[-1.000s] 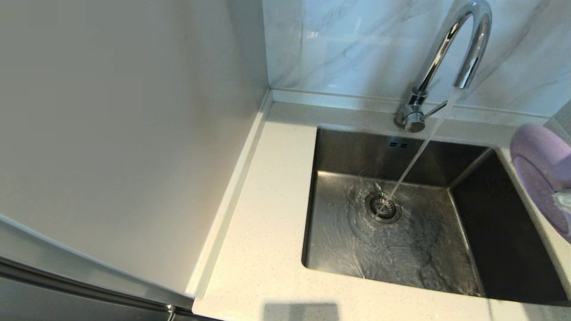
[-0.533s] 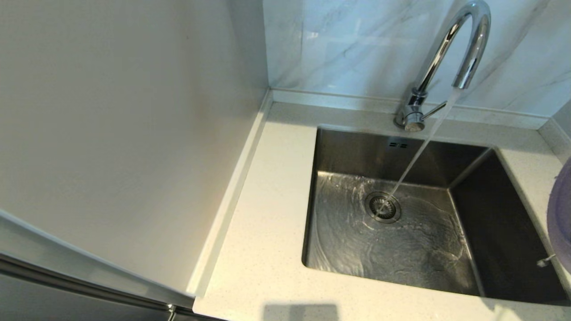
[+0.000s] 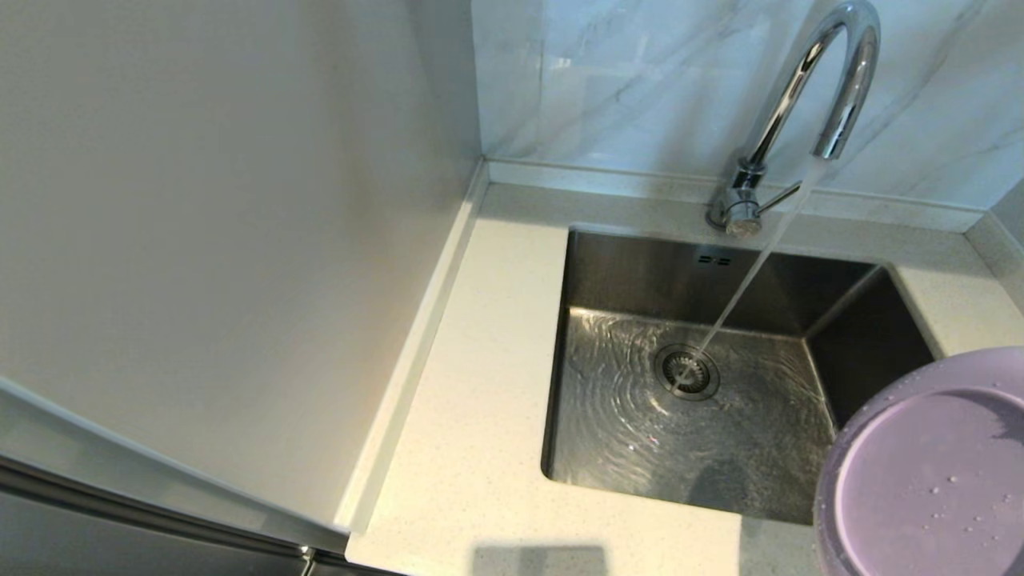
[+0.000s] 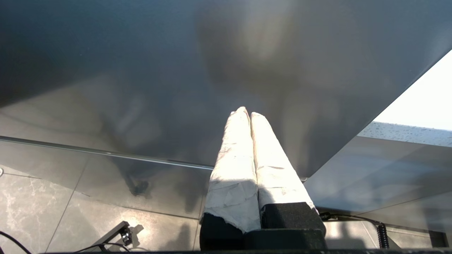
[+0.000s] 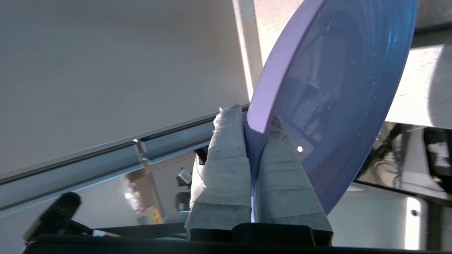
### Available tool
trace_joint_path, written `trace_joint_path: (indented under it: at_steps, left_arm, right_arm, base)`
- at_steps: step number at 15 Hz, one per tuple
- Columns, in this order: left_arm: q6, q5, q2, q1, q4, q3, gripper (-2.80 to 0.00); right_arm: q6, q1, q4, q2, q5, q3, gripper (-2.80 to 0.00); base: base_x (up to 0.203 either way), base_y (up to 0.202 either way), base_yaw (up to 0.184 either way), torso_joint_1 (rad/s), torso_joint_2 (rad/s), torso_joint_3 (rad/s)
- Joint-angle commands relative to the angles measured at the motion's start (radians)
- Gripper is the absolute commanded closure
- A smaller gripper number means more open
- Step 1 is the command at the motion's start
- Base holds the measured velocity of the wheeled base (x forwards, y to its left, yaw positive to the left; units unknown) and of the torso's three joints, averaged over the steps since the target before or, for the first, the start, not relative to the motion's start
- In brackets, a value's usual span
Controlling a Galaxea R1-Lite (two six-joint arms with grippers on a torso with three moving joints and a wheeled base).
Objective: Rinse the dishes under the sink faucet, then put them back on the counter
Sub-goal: Place the plate on the table
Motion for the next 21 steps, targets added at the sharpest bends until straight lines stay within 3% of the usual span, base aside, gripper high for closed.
trace_joint_path:
  at_steps: [1, 4, 6, 7, 10, 12, 13, 16, 21]
  left_arm:
    - [-0.001, 0.0, 0.0, 0.0, 0.0, 0.0, 0.0]
    - [-0.001, 0.0, 0.0, 0.0, 0.0, 0.0, 0.0]
    - [-0.001, 0.0, 0.0, 0.0, 0.0, 0.0, 0.0]
    - [-0.001, 0.0, 0.0, 0.0, 0.0, 0.0, 0.0]
    - [-0.001, 0.0, 0.0, 0.0, 0.0, 0.0, 0.0]
    - [-0.001, 0.0, 0.0, 0.0, 0.0, 0.0, 0.0]
    - [-0.001, 0.0, 0.0, 0.0, 0.0, 0.0, 0.0]
    - [-0.001, 0.0, 0.0, 0.0, 0.0, 0.0, 0.0]
    - [-0.001, 0.0, 0.0, 0.0, 0.0, 0.0, 0.0]
  right_arm:
    - [0.036, -0.008, -0.041, 0.056, 0.016, -0.068, 0.0]
    - [0.082, -0.022, -0.085, 0.109, 0.015, -0.322, 0.0]
    - [0.089, -0.04, -0.092, 0.134, 0.011, -0.388, 0.0]
    - [0.085, -0.045, -0.094, 0.138, 0.009, -0.359, 0.0]
    - [0.056, -0.057, -0.095, 0.144, 0.006, -0.109, 0.0]
    - [0.005, -0.068, -0.088, 0.162, -0.026, -0.076, 0.0]
    - [-0.081, -0.073, -0.066, 0.179, -0.084, -0.121, 0.0]
    - [-0.487, -0.079, 0.018, 0.238, -0.376, -0.272, 0.0]
    - [-1.096, -0.078, 0.006, 0.319, -0.726, -0.288, 0.0]
  base:
    - [0.0, 0.0, 0.0, 0.0, 0.0, 0.0]
    - [0.0, 0.0, 0.0, 0.0, 0.0, 0.0]
    - [0.0, 0.0, 0.0, 0.0, 0.0, 0.0]
    - [0.0, 0.0, 0.0, 0.0, 0.0, 0.0]
    - [0.0, 0.0, 0.0, 0.0, 0.0, 0.0]
    - [0.0, 0.0, 0.0, 0.0, 0.0, 0.0]
    - [0.0, 0.0, 0.0, 0.0, 0.0, 0.0]
    - [0.0, 0.0, 0.0, 0.0, 0.0, 0.0]
    - [0.0, 0.0, 0.0, 0.0, 0.0, 0.0]
